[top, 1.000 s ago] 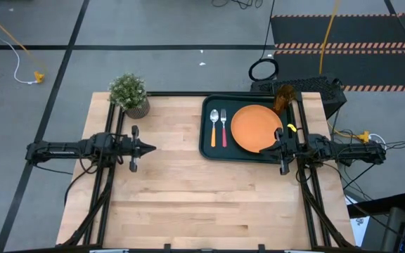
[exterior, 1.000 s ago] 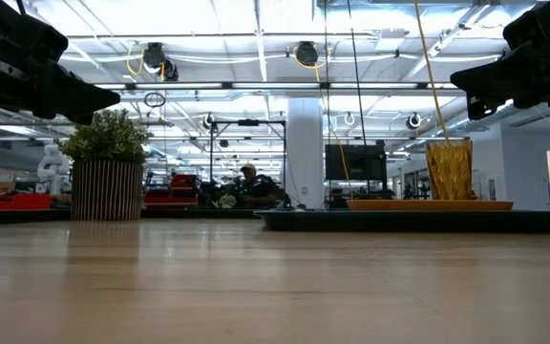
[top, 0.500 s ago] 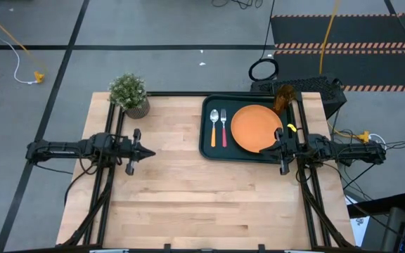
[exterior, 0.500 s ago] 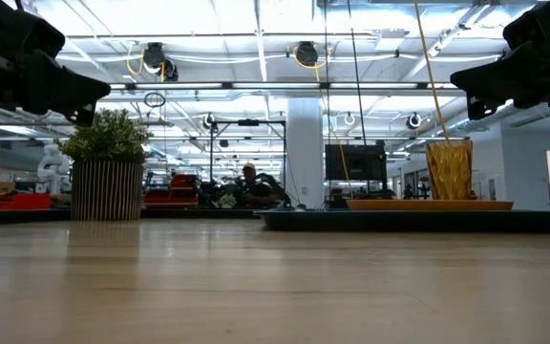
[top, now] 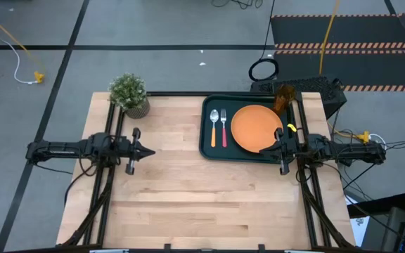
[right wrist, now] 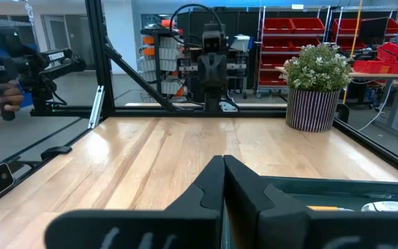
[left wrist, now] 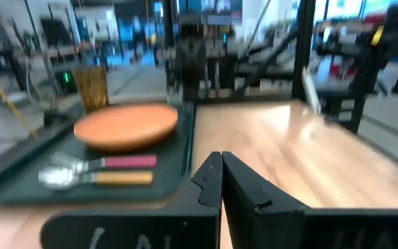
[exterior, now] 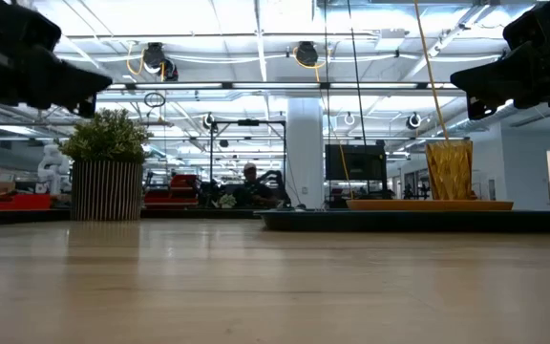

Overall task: Pick and place plate/cup/fork/spoon on tray
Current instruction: Return to Home Position

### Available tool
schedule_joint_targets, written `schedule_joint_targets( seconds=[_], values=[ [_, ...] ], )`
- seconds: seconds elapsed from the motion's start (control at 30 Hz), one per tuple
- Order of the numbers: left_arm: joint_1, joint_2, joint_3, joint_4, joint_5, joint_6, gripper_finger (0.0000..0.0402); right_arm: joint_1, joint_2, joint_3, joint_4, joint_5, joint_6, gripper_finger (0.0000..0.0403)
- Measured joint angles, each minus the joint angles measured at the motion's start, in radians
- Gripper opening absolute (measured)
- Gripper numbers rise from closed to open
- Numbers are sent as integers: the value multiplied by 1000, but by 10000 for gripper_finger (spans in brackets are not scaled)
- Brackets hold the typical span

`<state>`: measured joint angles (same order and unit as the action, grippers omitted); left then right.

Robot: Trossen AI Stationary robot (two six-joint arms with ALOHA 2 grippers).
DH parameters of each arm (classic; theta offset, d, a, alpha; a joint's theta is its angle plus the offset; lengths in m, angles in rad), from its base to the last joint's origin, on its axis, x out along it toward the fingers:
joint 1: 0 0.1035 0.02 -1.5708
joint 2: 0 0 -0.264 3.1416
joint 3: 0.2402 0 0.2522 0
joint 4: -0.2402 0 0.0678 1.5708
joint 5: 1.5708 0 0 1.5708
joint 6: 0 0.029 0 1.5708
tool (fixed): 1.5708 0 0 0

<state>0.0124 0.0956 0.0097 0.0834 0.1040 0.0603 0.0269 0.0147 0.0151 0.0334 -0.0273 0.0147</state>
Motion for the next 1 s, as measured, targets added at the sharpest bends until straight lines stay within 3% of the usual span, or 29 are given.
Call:
schedule_joint_targets(
  seconds=[0.1,0.37,0.6,1.0],
  values=[
    [0,2,0,-60,-22,-15,4,0,0,0,0,0,0,0],
    [0,-11,0,-23,-26,19,4,0,0,0,0,0,0,0],
    [0,-95,1,-41,-27,36,3,0,0,0,0,0,0,0],
    [0,-70,1,-70,-78,43,16,0,0,0,0,0,0,0]
  ],
)
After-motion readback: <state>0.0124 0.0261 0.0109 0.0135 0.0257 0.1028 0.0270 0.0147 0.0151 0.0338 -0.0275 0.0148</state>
